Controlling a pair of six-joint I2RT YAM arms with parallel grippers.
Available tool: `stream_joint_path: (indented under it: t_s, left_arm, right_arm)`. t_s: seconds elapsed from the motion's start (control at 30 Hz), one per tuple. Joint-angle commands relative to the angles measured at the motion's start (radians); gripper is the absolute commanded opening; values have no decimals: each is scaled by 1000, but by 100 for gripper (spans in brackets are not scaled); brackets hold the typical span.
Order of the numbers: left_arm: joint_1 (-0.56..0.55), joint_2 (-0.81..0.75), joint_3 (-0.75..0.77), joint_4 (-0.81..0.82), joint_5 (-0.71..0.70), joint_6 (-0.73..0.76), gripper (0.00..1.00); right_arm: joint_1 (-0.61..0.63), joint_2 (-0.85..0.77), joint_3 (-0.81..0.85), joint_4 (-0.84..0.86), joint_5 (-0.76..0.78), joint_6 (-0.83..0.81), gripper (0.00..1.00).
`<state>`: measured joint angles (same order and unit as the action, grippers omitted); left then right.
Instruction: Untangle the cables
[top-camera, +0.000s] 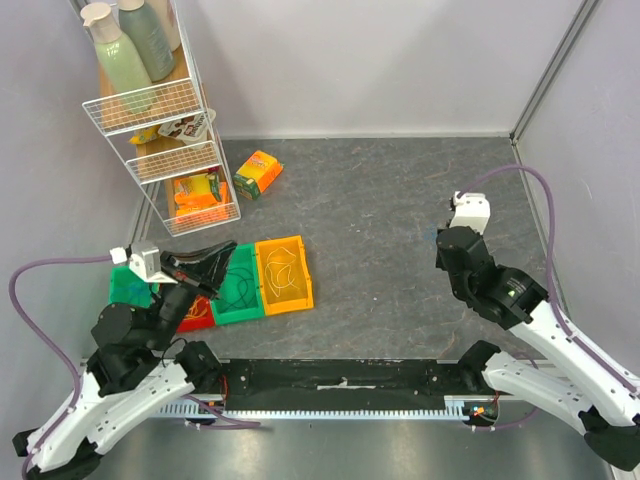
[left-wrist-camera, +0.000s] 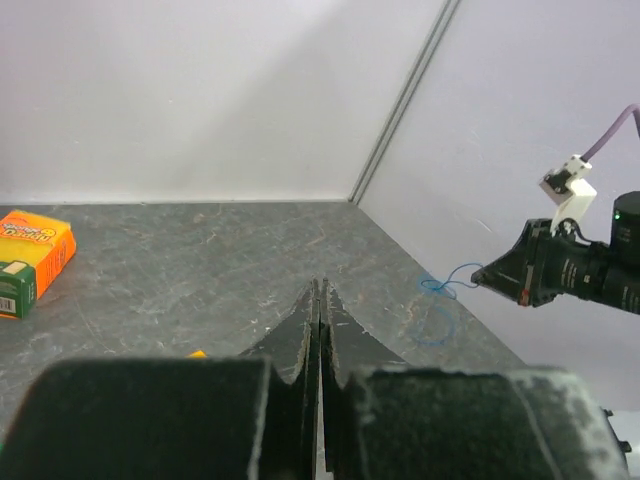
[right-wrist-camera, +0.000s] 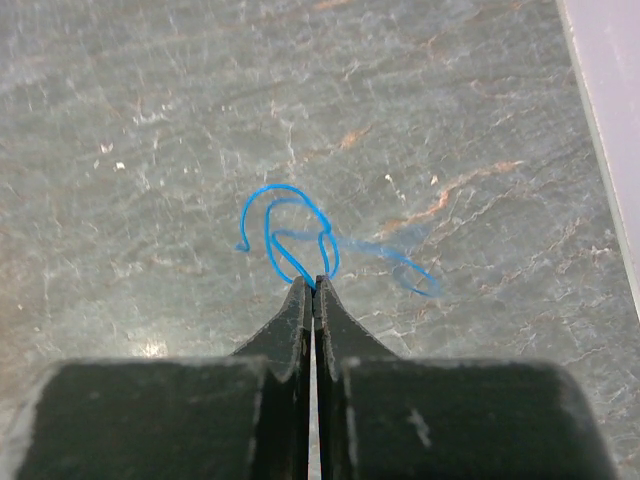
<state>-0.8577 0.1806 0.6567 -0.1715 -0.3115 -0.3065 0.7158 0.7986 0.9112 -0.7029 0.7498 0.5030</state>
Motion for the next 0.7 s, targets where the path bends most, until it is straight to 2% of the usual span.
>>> stream_joint_path:
  t_s: [0.0,0.13,0.17,0.23,0.3,0.33,0.37,0.4,0.53,0.67]
  left_arm:
    - [5,100,20,-16,41,61,2]
    - [3,250,11,46,276,41,3]
    - [3,299,12,56,340,35,11]
    - [2,388,20,72,425,21,42]
    - [3,462,20,119,506,17,64]
    - [3,496,23,142,538,11,71]
    - [3,529,27,164,567,9,84]
    - [3,554,32,196,592,10,91]
    - [3,644,64,244,676,52,93]
    - [5,758,110,263,822,58,94]
  right_arm:
    - [-1,-4,-44,32,-100,-15,0]
    - [-1,1,-41,89,-334,-70,0]
    - [-1,1,-35,95,-389,-75,0]
    - [-1,-1,-29,118,-499,-95,0]
    - [-1,5,-21,146,-652,-118,0]
    - [-1,16,-11,152,-723,-129,0]
    - [-1,34,-2,157,-832,-139,0]
    - [-1,51,9,158,-909,-150,0]
    - [-1,90,32,178,-1107,-162,0]
    - [-1,82,31,221,-1193,-150,0]
